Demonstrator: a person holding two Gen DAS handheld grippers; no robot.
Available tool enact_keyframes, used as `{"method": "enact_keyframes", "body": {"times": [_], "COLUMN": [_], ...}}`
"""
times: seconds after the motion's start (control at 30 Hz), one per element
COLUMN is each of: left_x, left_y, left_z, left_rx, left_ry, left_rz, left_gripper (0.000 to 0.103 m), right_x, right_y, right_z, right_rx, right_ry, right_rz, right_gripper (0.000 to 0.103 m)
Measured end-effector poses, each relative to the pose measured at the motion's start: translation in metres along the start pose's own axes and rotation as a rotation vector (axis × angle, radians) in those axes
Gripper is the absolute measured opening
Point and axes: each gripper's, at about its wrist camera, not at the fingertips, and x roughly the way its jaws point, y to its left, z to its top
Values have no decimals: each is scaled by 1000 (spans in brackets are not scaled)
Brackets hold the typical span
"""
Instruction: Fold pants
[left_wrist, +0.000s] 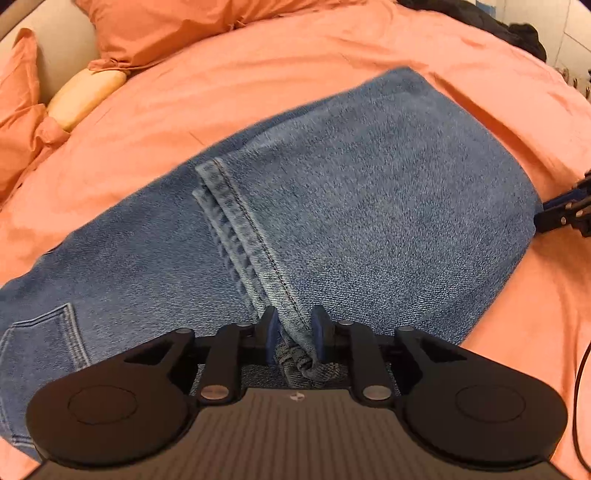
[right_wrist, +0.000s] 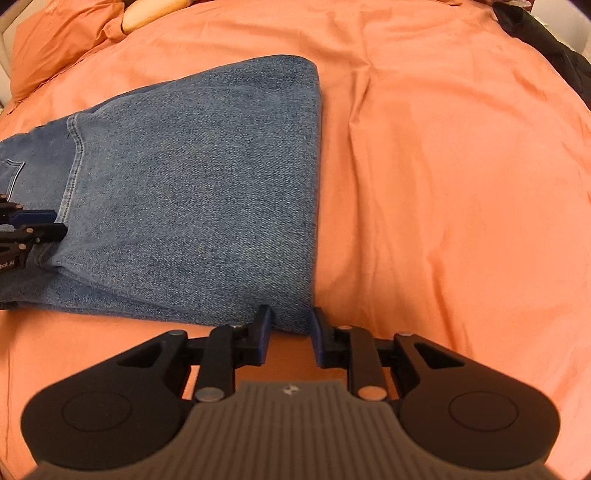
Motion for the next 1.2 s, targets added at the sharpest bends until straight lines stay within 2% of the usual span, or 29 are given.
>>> {"method": "enact_keyframes", "body": {"times": [0.13,0.27,0.33,0.4,0.47,0.63,0.8,0.83,0.9,0.97,1.07,1.2], "left_x": [-32,-70,-86,-101,-113,-125,-116,-114,-108,-99,-82,-56], "left_y": [8,31,49,68,91,158,222,232,252,272,301,323], "left_z": [-9,-24,-30,-38,-48,-79,-115,-122,-135,-150,-174,-205], "left_rx": [17,17,-14,-56,-108,-333,-564,-594,-664,-761,-936,-1130], "left_ry": [-40,-66,-76,-97,-110,-110,-105,-106,-112,-126,-154,-190], "left_rz": [-14,-10,-11,15,41,62,81,88,89,85,58,-17], "left_gripper": [28,33,41,58,66,71,73,74,82,82,83,83], "right_x": [-17,-47,-59,-72,-80,-78,-57,-52,-41,-27,-11,5], "right_y": [12,25,40,60,80,123,158,163,172,182,193,204], "right_z": [1,6,10,12,15,26,42,45,51,58,68,83], "right_rx": [-83,-118,-174,-263,-355,-529,-692,-718,-772,-826,-883,-951], "right_ry": [6,-60,-82,-121,-150,-158,-138,-132,-118,-104,-80,-59], "right_rz": [-31,17,32,38,40,44,31,29,14,2,19,46], "right_gripper": [21,22,28,37,38,38,40,41,51,52,53,50]}}
